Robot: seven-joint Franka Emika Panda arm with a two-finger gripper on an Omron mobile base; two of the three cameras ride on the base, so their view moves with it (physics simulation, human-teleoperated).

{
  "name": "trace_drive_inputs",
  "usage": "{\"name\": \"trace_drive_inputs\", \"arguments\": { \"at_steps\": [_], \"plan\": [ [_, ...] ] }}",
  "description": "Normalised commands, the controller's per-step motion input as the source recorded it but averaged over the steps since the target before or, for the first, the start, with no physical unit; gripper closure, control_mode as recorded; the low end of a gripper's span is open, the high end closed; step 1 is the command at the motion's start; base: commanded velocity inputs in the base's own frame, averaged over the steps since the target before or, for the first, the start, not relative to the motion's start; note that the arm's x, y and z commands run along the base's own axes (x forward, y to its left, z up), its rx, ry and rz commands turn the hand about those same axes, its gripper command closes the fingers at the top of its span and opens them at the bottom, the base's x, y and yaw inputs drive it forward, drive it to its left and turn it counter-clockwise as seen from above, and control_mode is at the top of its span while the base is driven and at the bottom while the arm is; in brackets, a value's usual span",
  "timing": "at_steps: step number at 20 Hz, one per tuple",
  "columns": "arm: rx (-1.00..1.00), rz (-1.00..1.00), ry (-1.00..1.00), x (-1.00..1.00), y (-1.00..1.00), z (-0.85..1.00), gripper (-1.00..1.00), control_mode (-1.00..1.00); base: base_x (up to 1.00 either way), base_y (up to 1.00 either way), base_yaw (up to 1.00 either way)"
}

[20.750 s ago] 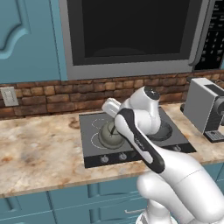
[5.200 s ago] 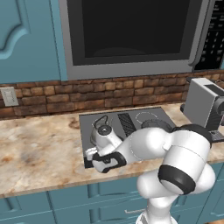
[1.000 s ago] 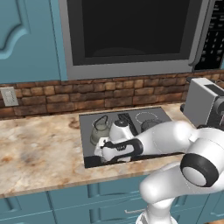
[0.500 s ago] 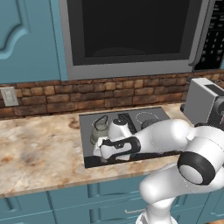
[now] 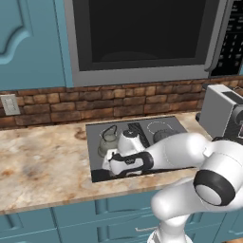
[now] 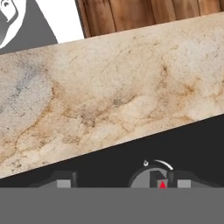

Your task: Pick the kettle from the counter and place it on a stove burner. Then turn the burner on.

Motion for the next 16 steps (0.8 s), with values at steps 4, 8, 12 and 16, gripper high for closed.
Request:
{"name": "trace_drive_inputs", "arguments": {
  "at_steps": [4,8,12,16],
  "plan": [
    [0.00,0.00,-0.16,-0.07,0.00,0.62,-1.00,-1.00,0.00,0.00,0.00],
    [0.00,0.00,-0.20,-0.01,0.11,0.96,-1.00,-1.00,0.00,0.00,0.00],
    [0.00,-0.02,-0.27,0.00,0.36,1.00,-1.00,-1.00,0.00,0.00,0.00],
    [0.00,-0.06,-0.27,0.00,0.45,1.00,-1.00,-1.00,0.00,0.00,0.00]
  ]
}}
